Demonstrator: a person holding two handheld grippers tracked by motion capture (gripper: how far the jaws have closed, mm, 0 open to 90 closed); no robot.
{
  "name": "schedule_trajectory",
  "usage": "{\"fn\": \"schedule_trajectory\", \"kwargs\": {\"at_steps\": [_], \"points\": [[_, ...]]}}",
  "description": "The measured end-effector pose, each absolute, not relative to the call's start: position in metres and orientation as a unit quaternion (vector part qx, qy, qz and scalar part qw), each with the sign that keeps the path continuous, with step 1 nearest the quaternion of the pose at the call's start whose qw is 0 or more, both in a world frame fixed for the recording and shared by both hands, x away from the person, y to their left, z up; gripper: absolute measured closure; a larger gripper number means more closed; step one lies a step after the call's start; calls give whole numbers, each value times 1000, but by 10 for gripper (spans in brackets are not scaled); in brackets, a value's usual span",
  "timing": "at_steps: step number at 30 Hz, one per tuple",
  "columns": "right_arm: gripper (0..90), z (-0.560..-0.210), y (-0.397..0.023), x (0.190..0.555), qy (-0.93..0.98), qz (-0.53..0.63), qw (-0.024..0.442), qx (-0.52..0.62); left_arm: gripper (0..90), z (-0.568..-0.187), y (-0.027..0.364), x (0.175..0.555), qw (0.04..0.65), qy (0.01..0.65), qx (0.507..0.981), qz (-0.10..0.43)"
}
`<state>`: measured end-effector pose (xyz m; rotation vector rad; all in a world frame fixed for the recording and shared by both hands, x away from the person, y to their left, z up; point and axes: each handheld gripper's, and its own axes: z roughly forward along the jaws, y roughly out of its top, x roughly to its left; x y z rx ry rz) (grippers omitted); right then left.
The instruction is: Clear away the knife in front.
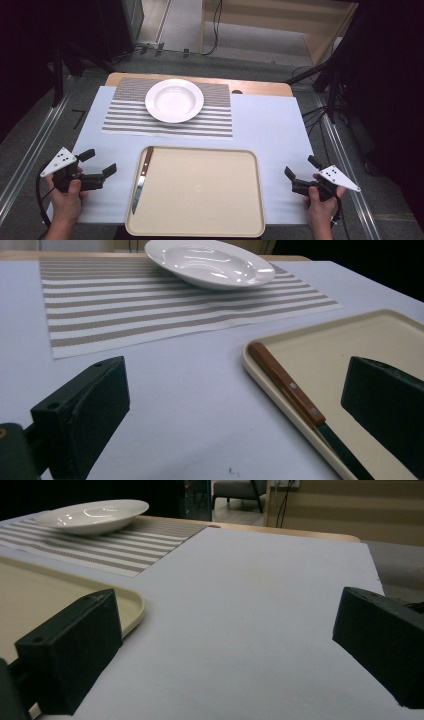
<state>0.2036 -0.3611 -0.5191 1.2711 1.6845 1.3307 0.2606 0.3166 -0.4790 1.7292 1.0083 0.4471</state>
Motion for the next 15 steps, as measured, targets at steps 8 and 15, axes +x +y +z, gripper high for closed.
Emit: {"fn": "schedule_trajectory", "kwargs": {"at_steps": [8,15], "points": [[0,-519,-361,203,640,504,319,484,0,-480,338,258,532,434,699,199],[0,-519,-360,203,640,503,320,485,0,-485,337,259,529,436,699,203]]}}
